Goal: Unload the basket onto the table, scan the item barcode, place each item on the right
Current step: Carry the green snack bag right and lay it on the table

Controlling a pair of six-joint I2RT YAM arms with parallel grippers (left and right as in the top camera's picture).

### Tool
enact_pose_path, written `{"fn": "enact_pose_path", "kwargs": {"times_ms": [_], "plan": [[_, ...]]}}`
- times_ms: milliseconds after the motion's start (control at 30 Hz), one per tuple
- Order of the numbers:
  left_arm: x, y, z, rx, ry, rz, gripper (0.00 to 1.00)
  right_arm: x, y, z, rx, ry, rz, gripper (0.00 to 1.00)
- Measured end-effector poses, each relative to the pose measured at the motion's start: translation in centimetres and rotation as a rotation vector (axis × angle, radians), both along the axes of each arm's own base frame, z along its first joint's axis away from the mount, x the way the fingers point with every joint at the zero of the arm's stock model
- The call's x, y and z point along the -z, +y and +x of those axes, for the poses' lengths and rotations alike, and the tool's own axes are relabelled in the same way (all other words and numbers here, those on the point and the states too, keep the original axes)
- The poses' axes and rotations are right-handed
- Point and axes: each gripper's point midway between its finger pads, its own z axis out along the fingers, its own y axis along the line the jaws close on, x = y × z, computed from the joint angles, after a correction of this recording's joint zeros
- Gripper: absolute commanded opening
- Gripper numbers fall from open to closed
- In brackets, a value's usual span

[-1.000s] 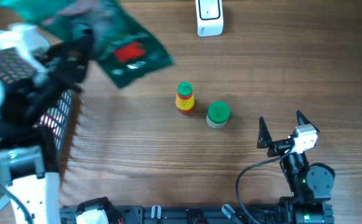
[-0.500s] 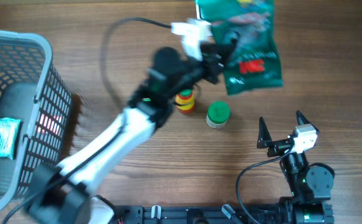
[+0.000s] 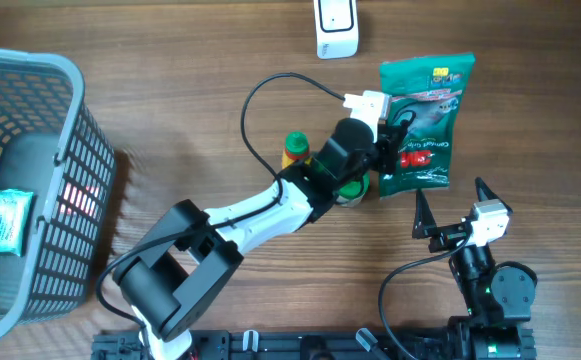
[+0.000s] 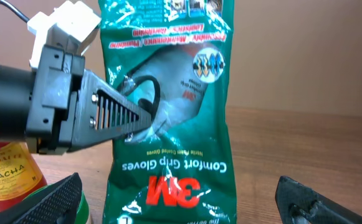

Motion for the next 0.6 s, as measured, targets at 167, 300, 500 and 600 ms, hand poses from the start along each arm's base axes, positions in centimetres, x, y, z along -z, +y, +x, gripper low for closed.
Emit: {"fn": "enact_pose_path", "kwargs": {"times_ms": [167,300,500,600], "plan": [[2.7,-0.1,-0.1,-0.005,0.035,0.046,0.09,0.0,0.0,0.0,0.0,0.0,0.0,1.0],[3.0,-0.4,-0.3,-0.001,0.032,0.051,0.21,0.0,0.0,0.0,0.0,0.0,0.0,1.0],[2.0,-0.9,-0.3,0.005,-0.006,0.024,0.23,0.0,0.0,0.0,0.0,0.0,0.0,1.0],[2.0,-1.0,-0.4,0.008,-0.009,0.025,0.16,0.0,0.0,0.0,0.0,0.0,0.0,1.0]]}}
